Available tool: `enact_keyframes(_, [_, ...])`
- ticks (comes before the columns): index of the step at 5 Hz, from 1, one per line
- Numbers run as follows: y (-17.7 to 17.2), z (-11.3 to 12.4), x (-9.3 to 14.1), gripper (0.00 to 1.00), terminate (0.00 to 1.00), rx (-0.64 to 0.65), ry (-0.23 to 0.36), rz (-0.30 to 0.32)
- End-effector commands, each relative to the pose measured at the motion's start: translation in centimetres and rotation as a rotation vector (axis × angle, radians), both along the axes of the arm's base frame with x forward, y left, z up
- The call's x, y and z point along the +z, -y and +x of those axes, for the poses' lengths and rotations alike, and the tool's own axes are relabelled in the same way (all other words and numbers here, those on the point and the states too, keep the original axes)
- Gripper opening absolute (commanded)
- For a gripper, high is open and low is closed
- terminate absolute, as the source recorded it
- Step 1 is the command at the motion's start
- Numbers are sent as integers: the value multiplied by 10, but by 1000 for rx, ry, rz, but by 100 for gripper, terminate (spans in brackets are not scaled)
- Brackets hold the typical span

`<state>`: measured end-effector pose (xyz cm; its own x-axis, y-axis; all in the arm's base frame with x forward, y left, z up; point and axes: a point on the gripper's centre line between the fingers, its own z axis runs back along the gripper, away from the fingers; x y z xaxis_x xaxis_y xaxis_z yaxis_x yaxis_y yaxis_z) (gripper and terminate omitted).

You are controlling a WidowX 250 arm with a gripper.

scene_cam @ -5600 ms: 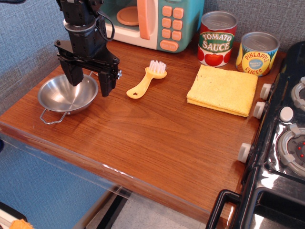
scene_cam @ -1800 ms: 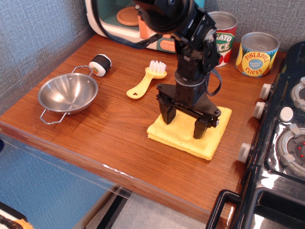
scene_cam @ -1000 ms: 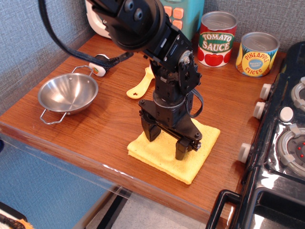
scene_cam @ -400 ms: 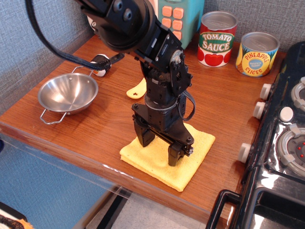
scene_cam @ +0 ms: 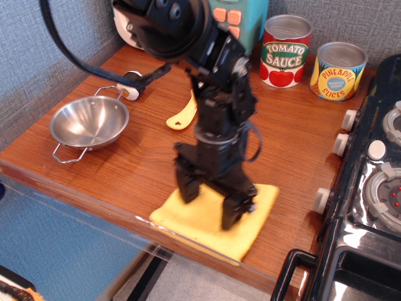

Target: Move the yellow towel to the front edge of the table

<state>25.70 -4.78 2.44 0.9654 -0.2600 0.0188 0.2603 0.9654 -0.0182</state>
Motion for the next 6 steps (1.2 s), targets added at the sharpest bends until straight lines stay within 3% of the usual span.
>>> enact_keyframes(1, [0,8,68,100,0,-11,140,-60])
enact_keyframes(5, [-7,-1,74,100,0,-23,118,-20])
enact_keyframes(6, [-7,-1,74,100,100,-23,118,-20])
